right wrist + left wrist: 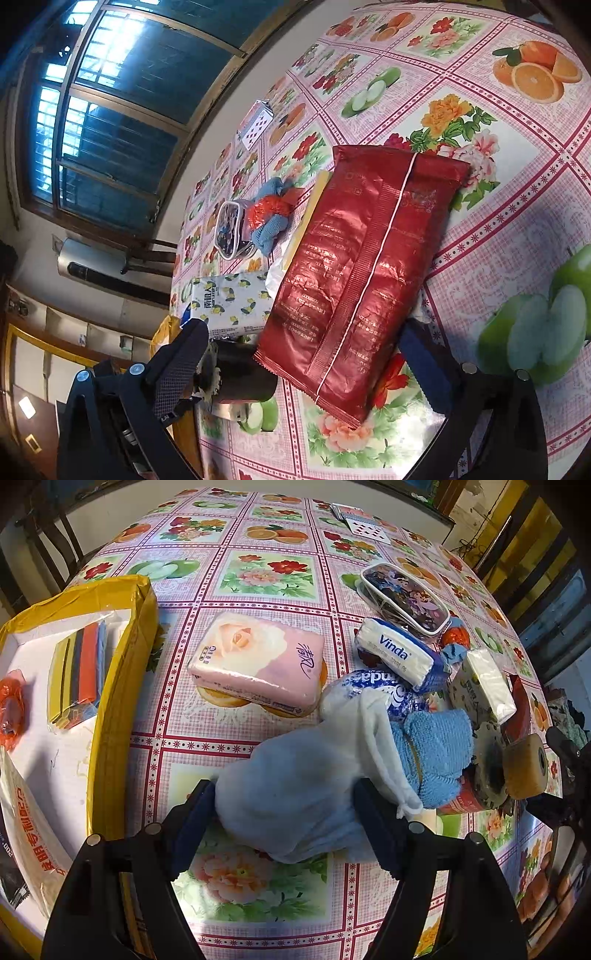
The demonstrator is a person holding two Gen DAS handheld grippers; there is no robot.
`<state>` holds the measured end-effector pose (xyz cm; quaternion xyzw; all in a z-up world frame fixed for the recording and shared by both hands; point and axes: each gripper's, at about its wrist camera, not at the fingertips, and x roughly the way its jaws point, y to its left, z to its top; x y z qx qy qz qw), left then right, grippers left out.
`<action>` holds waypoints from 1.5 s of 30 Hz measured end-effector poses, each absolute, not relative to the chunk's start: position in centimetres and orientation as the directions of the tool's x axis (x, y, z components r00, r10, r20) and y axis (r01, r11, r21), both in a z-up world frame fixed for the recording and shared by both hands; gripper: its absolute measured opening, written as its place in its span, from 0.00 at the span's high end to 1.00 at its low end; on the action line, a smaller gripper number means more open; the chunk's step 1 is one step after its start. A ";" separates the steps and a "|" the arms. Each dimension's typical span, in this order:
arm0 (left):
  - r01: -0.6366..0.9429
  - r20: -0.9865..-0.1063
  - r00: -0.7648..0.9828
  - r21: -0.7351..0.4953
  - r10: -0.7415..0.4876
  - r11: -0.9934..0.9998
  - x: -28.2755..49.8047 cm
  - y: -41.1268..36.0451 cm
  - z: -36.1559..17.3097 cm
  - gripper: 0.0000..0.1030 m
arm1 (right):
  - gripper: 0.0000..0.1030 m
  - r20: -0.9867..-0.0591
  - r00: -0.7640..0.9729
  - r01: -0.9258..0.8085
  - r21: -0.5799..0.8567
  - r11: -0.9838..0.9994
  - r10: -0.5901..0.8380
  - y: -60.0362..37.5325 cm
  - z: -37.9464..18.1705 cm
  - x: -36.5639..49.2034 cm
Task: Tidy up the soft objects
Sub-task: 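Move the left tool to the white cloth while the right tool approaches the red foil bag, then grasp the white cloth with the left tool while the right tool grasps and lifts the red foil bag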
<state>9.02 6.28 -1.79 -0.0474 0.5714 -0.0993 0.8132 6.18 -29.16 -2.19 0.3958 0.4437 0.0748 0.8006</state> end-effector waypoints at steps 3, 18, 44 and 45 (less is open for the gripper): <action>0.110 -0.919 0.328 -0.192 -0.218 0.975 9.0 6.3 -1.8 0.25 | 0.00 -0.732 0.552 0.187 0.576 0.796 0.400 -27.2 -1.5 7.1; 0.111 -0.919 0.328 -0.195 -0.221 0.975 8.8 6.2 -1.8 0.23 | 0.58 -0.712 0.549 0.098 0.575 0.812 0.437 -29.4 -2.7 6.5; 0.133 -0.912 0.328 -0.215 -0.248 0.967 8.6 6.2 -2.0 0.19 | 0.32 -0.815 0.512 0.086 0.361 0.929 0.269 -27.1 -1.4 9.0; 0.134 -0.911 0.328 -0.219 -0.252 0.966 8.5 6.3 -2.0 0.19 | 0.33 -0.811 0.508 0.077 0.378 0.922 0.290 -27.5 -1.4 8.5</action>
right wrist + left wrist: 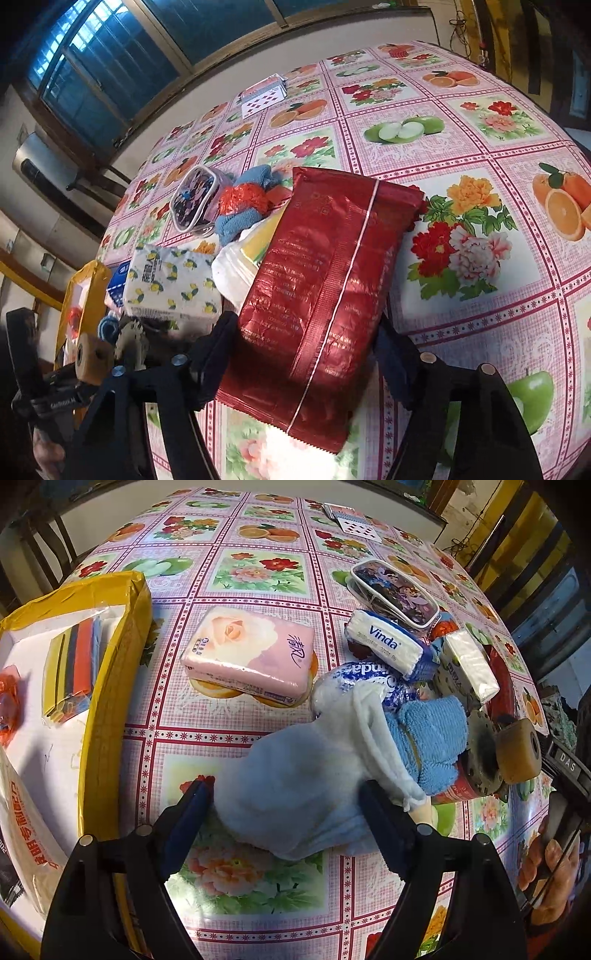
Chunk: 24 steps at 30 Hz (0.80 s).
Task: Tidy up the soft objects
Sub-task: 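Grasp the white cloth with the left tool while the right tool grasps and lifts the red foil bag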
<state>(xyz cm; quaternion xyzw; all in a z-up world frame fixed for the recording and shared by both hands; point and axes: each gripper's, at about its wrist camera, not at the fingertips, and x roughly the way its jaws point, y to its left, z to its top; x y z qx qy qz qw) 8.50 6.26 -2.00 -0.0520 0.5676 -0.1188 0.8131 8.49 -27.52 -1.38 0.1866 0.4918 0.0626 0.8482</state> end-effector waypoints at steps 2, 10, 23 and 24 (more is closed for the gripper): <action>0.137 -0.907 0.328 -0.232 -0.265 0.963 8.4 6.4 -2.0 0.20 | 0.35 -0.788 0.508 0.076 0.443 0.893 0.348 -28.5 -1.5 7.9; 0.150 -0.901 0.316 -0.261 -0.297 0.953 8.3 6.0 -1.5 0.70 | 0.36 -0.671 0.525 0.079 0.651 0.755 0.524 -31.2 -2.5 5.2; 0.121 -0.845 0.398 -0.338 -0.358 0.933 6.5 8.4 0.9 0.81 | 0.37 -0.407 0.535 0.036 0.886 0.462 0.740 -32.6 -3.4 1.8; 0.120 -0.840 0.405 -0.342 -0.360 0.932 6.3 8.7 1.3 0.81 | 0.37 -0.398 0.533 0.027 0.890 0.455 0.746 -32.3 -3.2 1.7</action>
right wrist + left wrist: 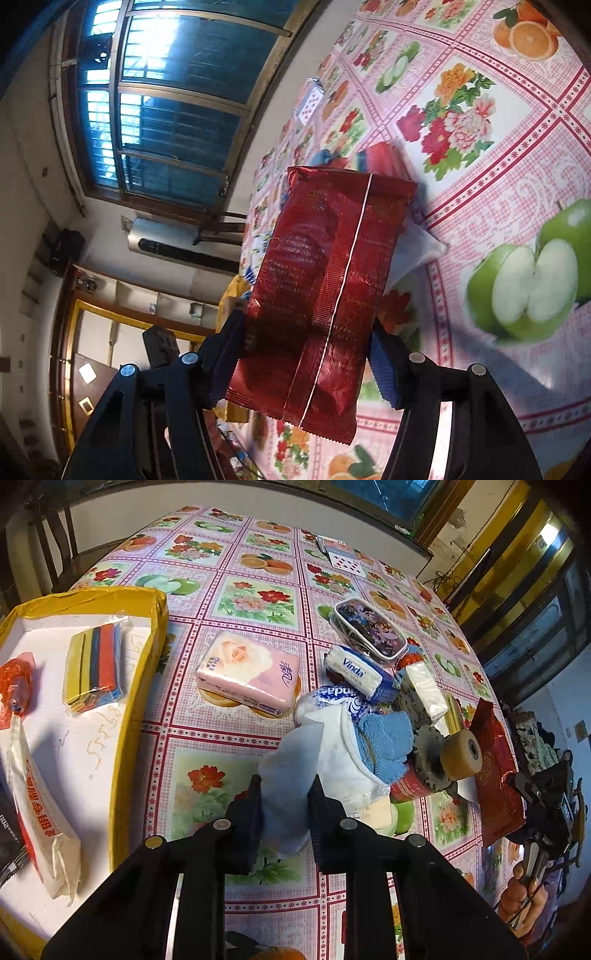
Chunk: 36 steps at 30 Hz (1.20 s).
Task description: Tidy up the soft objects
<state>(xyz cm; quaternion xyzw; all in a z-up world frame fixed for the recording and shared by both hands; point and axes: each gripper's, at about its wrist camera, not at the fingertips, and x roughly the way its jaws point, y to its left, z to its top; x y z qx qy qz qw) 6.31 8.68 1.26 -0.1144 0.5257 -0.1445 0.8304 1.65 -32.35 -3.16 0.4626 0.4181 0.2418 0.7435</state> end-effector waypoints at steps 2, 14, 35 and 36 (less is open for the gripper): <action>0.122 -0.833 0.415 -0.348 -0.366 0.930 6.1 9.1 1.9 0.81 | 0.37 -0.379 0.529 0.010 0.897 0.441 0.759 -31.8 -2.5 1.4; 0.126 -0.817 0.433 -0.362 -0.380 0.923 5.4 9.7 2.9 0.81 | 0.37 -0.175 0.453 -0.104 0.963 0.247 0.874 -28.3 0.7 2.1; 0.112 -0.834 0.387 -0.381 -0.393 0.918 5.3 9.5 0.9 0.81 | 0.12 -0.513 0.360 -0.128 0.801 0.585 0.780 -23.8 -0.6 1.5; 0.111 -0.834 0.386 -0.382 -0.394 0.917 5.3 9.4 0.9 0.81 | 0.11 -0.492 0.363 -0.142 0.811 0.568 0.792 -23.8 -0.1 1.4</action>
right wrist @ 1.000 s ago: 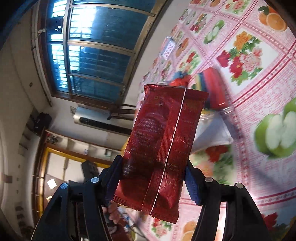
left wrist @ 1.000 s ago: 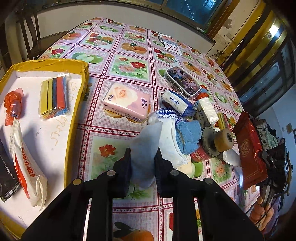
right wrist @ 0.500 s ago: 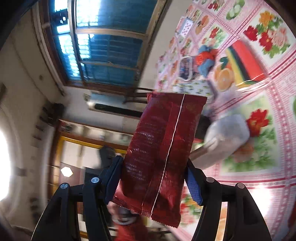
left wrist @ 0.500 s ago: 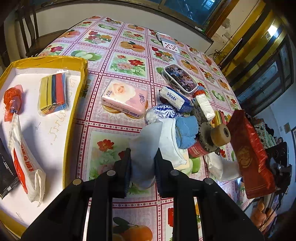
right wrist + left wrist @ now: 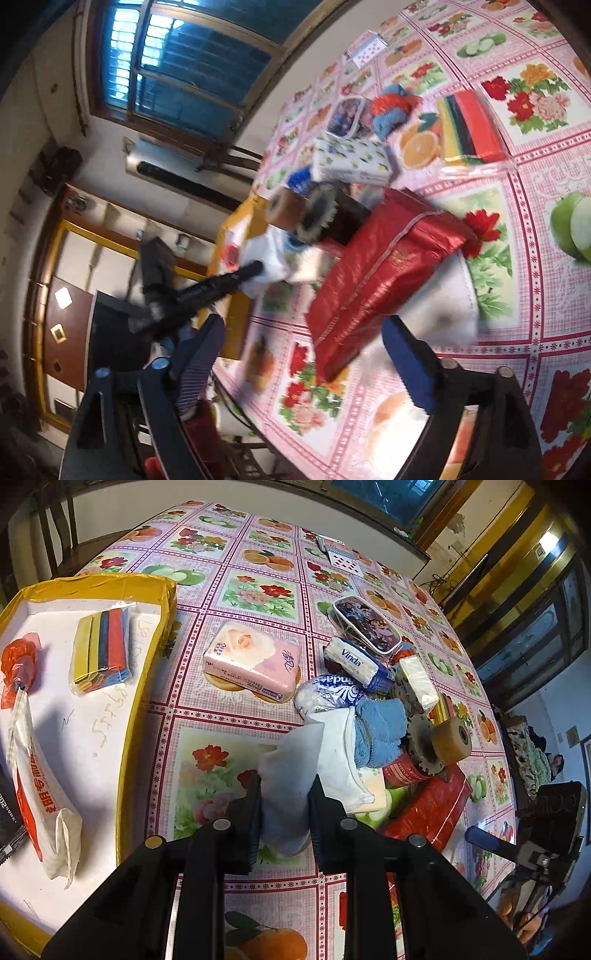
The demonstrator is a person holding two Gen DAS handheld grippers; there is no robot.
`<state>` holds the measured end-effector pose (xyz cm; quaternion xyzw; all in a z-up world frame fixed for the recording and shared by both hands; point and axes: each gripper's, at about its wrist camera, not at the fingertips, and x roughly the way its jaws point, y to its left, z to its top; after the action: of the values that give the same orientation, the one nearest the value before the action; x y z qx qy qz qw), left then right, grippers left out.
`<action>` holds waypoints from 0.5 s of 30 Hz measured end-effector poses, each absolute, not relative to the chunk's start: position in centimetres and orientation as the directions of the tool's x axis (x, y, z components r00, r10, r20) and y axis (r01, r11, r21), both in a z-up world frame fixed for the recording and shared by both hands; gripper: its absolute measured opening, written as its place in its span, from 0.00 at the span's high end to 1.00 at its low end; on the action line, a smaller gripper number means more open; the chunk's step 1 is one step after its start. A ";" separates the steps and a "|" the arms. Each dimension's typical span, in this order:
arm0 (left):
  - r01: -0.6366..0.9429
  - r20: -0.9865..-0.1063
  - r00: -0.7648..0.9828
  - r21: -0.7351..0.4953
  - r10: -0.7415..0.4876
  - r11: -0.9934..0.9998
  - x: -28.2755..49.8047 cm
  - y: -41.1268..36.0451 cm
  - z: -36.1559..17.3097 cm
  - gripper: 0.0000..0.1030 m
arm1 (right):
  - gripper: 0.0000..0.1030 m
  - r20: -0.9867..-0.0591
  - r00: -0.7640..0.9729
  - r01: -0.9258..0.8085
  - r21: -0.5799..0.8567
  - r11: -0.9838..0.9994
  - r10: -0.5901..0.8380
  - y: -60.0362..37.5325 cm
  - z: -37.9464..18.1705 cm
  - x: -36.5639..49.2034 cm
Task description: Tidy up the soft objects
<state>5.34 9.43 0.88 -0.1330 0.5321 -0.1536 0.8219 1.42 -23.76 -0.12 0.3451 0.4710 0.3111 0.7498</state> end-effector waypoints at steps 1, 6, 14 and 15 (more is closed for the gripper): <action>0.112 -0.834 0.386 -0.382 -0.394 0.917 5.3 9.4 0.9 0.81 | 0.11 -0.481 0.362 -0.156 0.813 0.561 0.798 -23.6 0.4 1.3; 0.117 -0.835 0.396 -0.366 -0.381 0.923 5.2 9.1 1.0 0.81 | 0.11 -0.604 0.352 -0.119 0.729 0.674 0.715 -21.9 0.5 1.5; 0.095 -0.852 0.374 -0.358 -0.366 0.929 5.8 9.2 -0.2 0.81 | 0.11 -0.597 0.341 -0.020 0.768 0.640 0.727 -23.3 -2.6 2.3; 0.094 -0.854 0.368 -0.359 -0.367 0.929 5.8 9.1 -0.4 0.81 | 0.11 -0.596 0.332 0.016 0.778 0.628 0.731 -23.4 -3.3 2.7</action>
<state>5.79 9.07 -0.38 -0.1255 0.5443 -0.1411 0.8174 2.67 -23.40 -3.28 0.3563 0.5242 0.2433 0.7342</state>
